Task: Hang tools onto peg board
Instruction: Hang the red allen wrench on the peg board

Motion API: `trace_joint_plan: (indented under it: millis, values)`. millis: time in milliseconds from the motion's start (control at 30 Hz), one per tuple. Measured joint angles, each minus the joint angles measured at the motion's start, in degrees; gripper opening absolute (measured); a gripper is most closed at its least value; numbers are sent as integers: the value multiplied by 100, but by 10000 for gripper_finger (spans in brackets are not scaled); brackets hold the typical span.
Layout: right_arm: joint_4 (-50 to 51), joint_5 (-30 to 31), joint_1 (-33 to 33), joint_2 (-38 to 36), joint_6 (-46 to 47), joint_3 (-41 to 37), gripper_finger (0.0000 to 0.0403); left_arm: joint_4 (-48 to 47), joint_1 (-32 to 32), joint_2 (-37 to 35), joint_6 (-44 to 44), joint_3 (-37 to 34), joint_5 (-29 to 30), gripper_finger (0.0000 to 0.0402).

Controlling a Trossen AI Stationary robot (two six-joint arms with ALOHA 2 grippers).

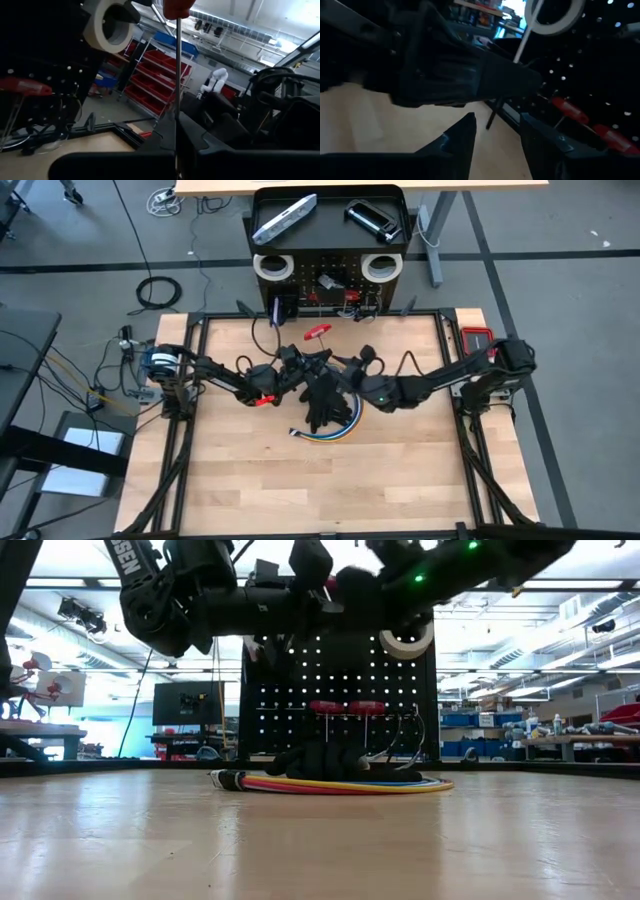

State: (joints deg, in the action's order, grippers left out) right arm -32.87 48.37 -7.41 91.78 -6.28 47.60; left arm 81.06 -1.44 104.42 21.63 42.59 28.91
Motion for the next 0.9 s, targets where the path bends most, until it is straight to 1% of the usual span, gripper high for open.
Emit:
trace_joint_plan:
  millis: [133, 267, 400, 600, 667, 800, 900]
  values:
    - [177, 51, 85, 213, -126, 269, 145, 2, 5, 2, 4, -2, 40, 0]
    - [174, 64, 98, 261, -142, 314, 120, -7, 5, 4, 125, -2, 125, 0]
    - [167, 128, 98, 261, -141, 314, 84, -35, 5, 4, 136, -2, 127, 0]
    - [164, 172, 110, 261, -40, 314, 19, -14, 5, 4, 134, -2, 161, 0]
    - [163, 178, 117, 261, -7, 314, 11, -15, -1, 4, 133, -2, 188, 0]
    - [202, 176, 120, 261, 197, 314, 14, -23, 3, 4, 151, -2, 184, 1]
    - [240, 149, 124, 261, 359, 314, 8, -50, 3, 4, 131, -14, 177, 11]
